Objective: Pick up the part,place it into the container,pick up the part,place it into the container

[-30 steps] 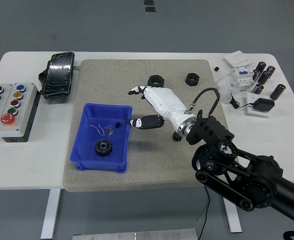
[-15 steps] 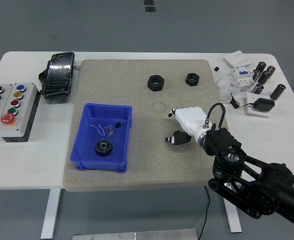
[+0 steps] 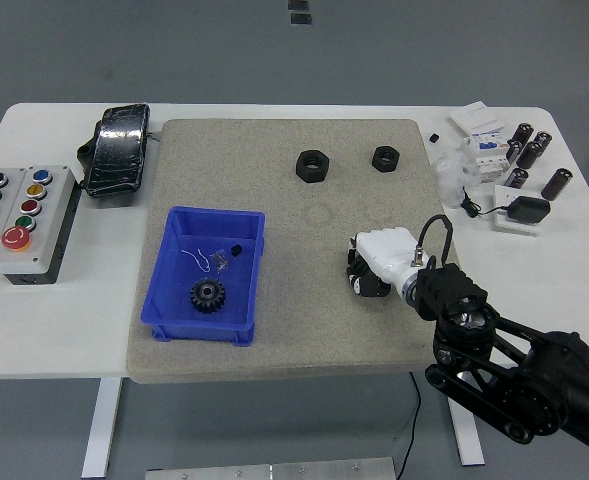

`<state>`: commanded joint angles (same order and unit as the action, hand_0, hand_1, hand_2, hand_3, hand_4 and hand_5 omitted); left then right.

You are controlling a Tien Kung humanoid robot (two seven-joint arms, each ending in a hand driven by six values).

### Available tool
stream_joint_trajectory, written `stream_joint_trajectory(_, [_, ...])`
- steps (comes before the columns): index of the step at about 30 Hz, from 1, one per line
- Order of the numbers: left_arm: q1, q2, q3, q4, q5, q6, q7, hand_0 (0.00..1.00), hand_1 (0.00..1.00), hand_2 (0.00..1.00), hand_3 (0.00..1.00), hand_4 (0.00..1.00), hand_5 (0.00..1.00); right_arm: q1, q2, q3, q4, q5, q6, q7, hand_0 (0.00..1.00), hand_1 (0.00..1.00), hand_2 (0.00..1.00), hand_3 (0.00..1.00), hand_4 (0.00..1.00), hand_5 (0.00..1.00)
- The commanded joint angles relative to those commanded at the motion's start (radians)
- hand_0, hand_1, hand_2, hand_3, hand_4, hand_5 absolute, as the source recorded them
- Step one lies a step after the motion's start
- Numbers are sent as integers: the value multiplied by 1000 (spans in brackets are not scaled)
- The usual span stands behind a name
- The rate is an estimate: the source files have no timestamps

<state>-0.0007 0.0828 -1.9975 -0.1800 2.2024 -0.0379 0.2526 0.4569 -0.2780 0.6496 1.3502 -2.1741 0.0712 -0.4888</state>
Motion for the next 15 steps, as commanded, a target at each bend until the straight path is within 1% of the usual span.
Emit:
stream_joint_trajectory(4, [-1, 0, 1, 0, -2, 1, 0, 615, 557, 545, 634, 700, 294, -1, -4, -2, -1, 3, -6, 3, 417, 398, 371, 461, 187, 71])
stream_joint_trajectory(5, [-1, 0, 1, 0, -2, 1, -1, 615, 558, 545, 634, 700, 294, -1, -5, -3, -1, 2, -8, 5, 408, 390, 283, 435, 168, 61])
stream_joint_trajectory(15, [-2, -1, 4, 0, -7, 1, -2, 615, 558, 545, 635, 700, 294, 14, -8, 5, 11, 5, -52, 25, 402, 385, 264, 419, 154, 65])
